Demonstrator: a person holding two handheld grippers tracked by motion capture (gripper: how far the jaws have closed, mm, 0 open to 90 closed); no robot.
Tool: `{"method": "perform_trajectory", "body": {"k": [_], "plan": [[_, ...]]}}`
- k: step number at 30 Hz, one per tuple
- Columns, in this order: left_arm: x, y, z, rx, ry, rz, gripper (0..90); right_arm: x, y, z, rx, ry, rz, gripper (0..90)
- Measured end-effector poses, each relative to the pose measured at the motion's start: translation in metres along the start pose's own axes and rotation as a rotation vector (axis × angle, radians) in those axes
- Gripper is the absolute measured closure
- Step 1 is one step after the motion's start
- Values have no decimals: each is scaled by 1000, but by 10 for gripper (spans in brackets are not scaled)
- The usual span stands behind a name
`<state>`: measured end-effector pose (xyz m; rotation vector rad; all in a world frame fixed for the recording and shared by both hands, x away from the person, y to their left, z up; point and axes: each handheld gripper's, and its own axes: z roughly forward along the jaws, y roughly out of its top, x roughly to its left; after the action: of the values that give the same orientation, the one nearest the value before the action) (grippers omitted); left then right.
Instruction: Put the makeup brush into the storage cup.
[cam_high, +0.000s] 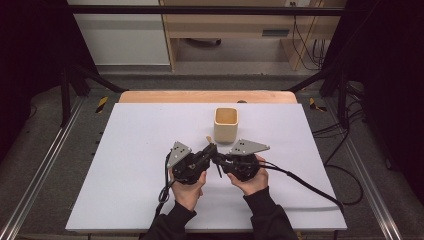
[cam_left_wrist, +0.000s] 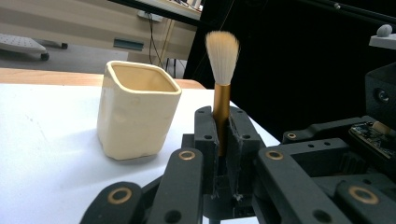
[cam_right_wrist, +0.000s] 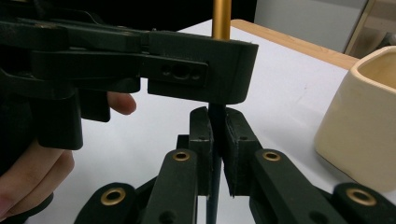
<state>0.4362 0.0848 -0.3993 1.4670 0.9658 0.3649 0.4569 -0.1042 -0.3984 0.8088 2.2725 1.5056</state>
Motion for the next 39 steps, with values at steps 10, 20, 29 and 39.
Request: {"method": "perform_trajectory", "body": {"k": [10, 20, 29, 39], "plan": [[9, 8, -8, 1, -15, 22, 637, -2, 1, 1, -15, -7, 18, 839], [35, 24, -32, 20, -3, 93, 420, -5, 2, 1, -21, -32, 11, 838], [60, 22, -50, 72, 26, 137, 313, -6, 6, -2, -51, -45, 21, 838], [90, 11, -69, 153, 89, 184, 206, -12, 14, -13, -108, -72, 27, 838]]}}
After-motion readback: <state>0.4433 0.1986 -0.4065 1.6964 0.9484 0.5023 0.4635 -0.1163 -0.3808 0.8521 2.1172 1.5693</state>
